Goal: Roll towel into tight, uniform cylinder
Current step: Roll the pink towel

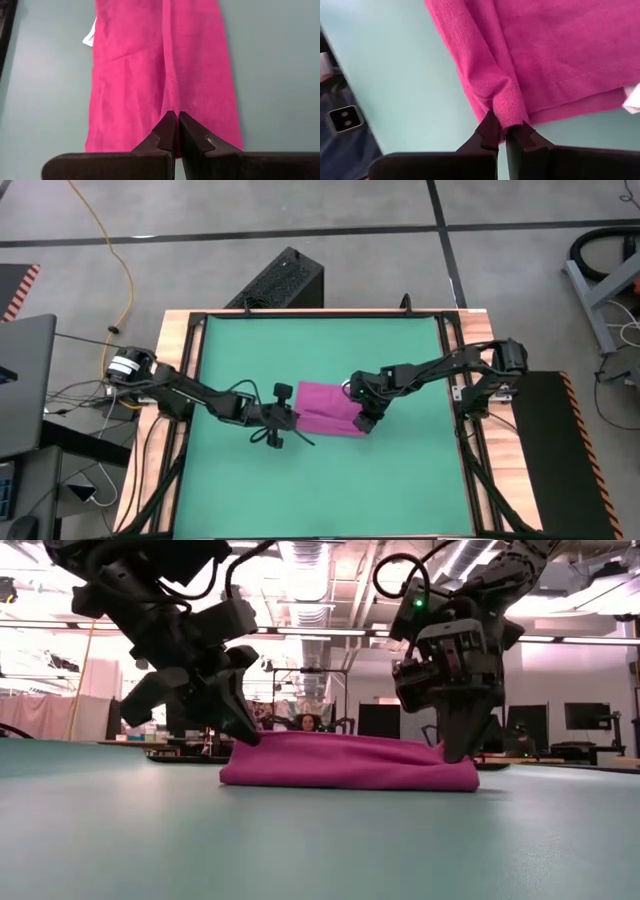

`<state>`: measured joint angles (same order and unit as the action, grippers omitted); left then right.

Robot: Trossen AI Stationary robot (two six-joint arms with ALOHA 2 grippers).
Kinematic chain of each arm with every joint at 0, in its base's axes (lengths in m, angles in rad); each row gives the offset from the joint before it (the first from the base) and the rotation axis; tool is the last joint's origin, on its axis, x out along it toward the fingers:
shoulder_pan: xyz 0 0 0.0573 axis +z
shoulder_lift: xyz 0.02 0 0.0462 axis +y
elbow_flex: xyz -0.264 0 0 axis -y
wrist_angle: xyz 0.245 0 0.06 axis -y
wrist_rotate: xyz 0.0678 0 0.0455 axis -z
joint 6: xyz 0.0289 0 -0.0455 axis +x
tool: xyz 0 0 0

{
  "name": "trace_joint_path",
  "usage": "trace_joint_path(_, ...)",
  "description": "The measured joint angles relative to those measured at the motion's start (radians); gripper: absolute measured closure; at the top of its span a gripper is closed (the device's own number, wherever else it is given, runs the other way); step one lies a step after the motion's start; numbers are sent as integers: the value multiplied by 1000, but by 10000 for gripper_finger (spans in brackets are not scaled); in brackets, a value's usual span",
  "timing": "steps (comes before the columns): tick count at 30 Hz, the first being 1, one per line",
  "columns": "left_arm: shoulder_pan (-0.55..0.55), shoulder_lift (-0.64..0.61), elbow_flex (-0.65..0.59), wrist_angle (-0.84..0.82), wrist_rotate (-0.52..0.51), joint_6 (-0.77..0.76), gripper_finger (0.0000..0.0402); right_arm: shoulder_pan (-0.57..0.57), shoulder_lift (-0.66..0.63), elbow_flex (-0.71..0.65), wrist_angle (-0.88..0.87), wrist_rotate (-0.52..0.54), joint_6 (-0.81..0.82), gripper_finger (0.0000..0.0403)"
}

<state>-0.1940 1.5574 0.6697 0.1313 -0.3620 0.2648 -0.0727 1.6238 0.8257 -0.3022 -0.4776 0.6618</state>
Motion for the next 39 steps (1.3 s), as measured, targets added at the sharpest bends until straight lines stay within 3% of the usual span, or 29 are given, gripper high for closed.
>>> trace_joint_path(8, 68, 0, 0, -6, 76, -16, 401, -2, -2, 0, 3, 64, -42, 342)
trace_joint_path(19, 101, -1, -10, -5, 96, -13, 401, -2, -2, 0, 5, 147, -64, 300)
trace_joint_path(27, 114, -2, -82, 64, 115, -27, 401, -2, -29, 0, 9, 171, -96, 294)
trace_joint_path(39, 114, -2, -85, 116, 115, 14, 401, -2, -49, 0, 24, 204, -199, 294)
